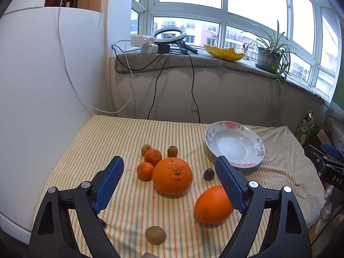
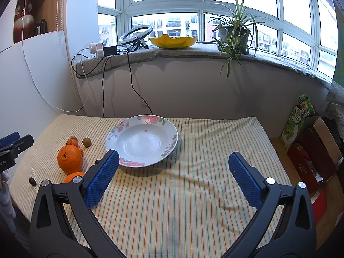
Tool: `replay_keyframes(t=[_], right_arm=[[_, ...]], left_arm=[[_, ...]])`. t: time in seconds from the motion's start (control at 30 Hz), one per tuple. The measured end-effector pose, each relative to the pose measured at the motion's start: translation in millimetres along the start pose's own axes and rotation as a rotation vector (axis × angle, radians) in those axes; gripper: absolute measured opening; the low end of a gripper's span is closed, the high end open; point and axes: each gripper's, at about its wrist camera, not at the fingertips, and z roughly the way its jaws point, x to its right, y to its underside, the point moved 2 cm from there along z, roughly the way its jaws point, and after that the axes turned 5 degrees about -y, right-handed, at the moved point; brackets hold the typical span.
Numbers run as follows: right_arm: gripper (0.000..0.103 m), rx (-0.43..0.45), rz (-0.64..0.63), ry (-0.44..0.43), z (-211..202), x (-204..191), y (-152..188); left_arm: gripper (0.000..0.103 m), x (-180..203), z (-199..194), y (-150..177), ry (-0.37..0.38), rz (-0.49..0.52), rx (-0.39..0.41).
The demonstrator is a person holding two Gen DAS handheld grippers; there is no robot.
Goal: Organize fruits
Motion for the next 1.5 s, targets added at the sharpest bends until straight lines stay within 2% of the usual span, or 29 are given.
replay_keyframes(t=[1.0, 1.3, 1.5], right_arm=[[0.103, -0.026, -0.007, -0.033, 10, -10, 5], [0.103, -0.044, 0.017, -0.123, 22, -12, 10], [0.103, -0.102, 0.025, -0.209, 42, -19, 17]], left_arm=[[0.087, -8, 14, 6, 0.02, -0.027, -0.026], [0.087, -13, 22, 14, 0.054, -0.047, -0.067], [0.086, -22, 32, 26, 0.141, -0.097, -0.122]])
